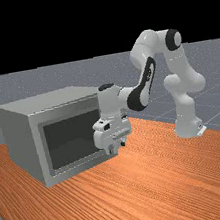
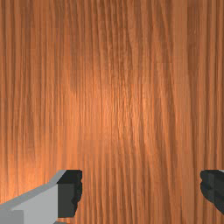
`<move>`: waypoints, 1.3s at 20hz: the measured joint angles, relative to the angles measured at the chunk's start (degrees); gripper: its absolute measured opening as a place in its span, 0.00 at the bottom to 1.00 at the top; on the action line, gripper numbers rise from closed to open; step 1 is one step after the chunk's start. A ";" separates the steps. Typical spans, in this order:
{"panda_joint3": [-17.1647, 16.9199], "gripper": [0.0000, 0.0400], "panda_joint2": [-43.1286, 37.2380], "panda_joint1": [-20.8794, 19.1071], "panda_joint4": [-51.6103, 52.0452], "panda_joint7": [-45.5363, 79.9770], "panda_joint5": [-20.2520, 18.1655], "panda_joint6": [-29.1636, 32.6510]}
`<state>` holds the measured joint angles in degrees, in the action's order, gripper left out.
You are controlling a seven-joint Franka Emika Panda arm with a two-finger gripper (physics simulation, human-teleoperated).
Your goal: Open the microwave
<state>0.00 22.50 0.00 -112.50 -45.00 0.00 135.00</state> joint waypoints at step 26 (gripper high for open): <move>-7.36 0.00 -33.15 -10.31 -1.42 84.09 -2.83 -33.82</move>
<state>-7.36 -10.65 -10.31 -113.92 39.09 -2.83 101.18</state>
